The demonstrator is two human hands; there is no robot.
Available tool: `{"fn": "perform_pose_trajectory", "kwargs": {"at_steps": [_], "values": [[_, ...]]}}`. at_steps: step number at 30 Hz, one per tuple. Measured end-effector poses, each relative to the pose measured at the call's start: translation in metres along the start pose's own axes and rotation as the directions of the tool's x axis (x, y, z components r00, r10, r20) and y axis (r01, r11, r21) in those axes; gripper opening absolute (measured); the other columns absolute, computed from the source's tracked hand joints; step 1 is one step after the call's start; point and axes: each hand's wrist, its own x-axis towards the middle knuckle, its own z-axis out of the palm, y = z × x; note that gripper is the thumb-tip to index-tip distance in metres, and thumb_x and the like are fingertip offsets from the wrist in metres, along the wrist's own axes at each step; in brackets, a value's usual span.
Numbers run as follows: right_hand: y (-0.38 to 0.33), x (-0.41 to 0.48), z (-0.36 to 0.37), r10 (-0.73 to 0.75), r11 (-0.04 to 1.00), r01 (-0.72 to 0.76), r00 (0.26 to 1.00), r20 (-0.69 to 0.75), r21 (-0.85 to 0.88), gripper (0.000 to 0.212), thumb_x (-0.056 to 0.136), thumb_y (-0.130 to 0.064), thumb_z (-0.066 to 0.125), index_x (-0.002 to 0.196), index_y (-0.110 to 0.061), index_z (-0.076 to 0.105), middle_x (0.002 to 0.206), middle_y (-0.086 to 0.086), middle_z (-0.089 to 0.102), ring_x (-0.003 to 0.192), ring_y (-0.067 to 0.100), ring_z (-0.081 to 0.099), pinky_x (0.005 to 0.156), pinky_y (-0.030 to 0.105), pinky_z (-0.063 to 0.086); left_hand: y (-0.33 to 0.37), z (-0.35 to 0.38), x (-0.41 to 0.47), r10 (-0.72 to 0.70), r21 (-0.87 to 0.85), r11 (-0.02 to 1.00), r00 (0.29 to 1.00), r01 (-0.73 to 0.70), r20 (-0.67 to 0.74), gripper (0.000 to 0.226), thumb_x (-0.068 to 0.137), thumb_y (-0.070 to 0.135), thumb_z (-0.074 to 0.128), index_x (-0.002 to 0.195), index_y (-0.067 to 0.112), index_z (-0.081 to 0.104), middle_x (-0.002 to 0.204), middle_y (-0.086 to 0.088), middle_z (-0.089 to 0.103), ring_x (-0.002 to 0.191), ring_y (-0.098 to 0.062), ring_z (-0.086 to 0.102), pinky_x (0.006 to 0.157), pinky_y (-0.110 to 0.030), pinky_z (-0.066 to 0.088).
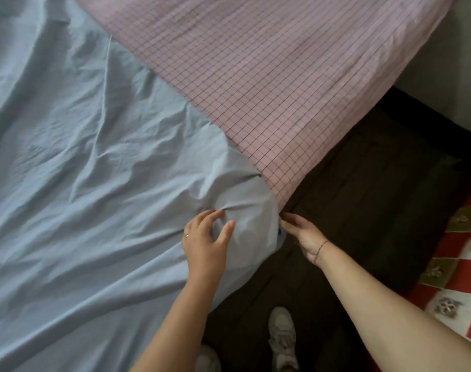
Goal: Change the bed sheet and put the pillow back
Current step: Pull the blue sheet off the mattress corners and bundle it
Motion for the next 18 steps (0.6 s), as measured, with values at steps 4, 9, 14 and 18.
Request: {"fn": "perform_pose_trajectory", "kwargs": {"at_steps": [4, 9, 14, 18], "values": [[0.008, 0.008, -0.001, 0.016, 0.999, -0.018, 0.998, 0.058, 0.047, 0.042, 0.07, -0.045, 0.076, 0.108, -0.033, 0.061, 0.127, -0.001, 0.061, 0.124, 0.02, 0.052, 0.111, 0.047, 0.037, -0.001, 0.004, -0.005, -0.003, -0.006, 1.0, 1.0, 0.003, -0.027, 0.038, 0.089, 0.041, 0.064, 0.124, 0.027, 0.062, 0.134, 0.009, 0.052, 0.13, -0.009, 0.037, 0.112, -0.043, 0.032], [0.012, 0.008, -0.005, 0.031, 0.997, -0.032, 0.999, 0.019, 0.067, 0.021, 0.083, -0.027, 0.072, 0.103, -0.02, 0.069, 0.108, 0.005, 0.071, 0.111, 0.026, 0.061, 0.104, 0.047, 0.044, 0.003, 0.014, -0.014, -0.002, 0.027, 1.0, 0.998, 0.003, -0.063, 0.042, 0.089, 0.042, 0.063, 0.128, 0.026, 0.061, 0.139, 0.008, 0.048, 0.133, -0.009, 0.035, 0.114, -0.044, 0.029], [0.012, -0.015, -0.024, 0.027, 0.98, -0.028, 1.0, 0.007, 0.197, 0.009, 0.09, -0.013, 0.062, 0.082, -0.012, 0.066, 0.083, 0.002, 0.07, 0.089, 0.019, 0.062, 0.083, 0.034, 0.05, 0.007, 0.027, -0.029, -0.021, 0.056, 0.998, 0.999, 0.023, -0.045, 0.04, 0.089, 0.045, 0.063, 0.126, 0.029, 0.062, 0.144, 0.009, 0.043, 0.136, -0.011, 0.032, 0.115, -0.042, 0.025], [0.016, -0.045, -0.056, 0.019, 0.926, -0.032, 0.999, 0.037, 0.376, 0.012, 0.097, -0.014, 0.052, 0.092, -0.01, 0.062, 0.102, 0.006, 0.068, 0.099, 0.019, 0.062, 0.088, 0.032, 0.05, 0.015, 0.038, -0.05, -0.018, 0.054, 0.998, 1.0, 0.018, 0.004, 0.043, 0.089, 0.043, 0.064, 0.128, 0.028, 0.059, 0.141, 0.01, 0.045, 0.135, -0.009, 0.032, 0.114, -0.038, 0.023]]}}
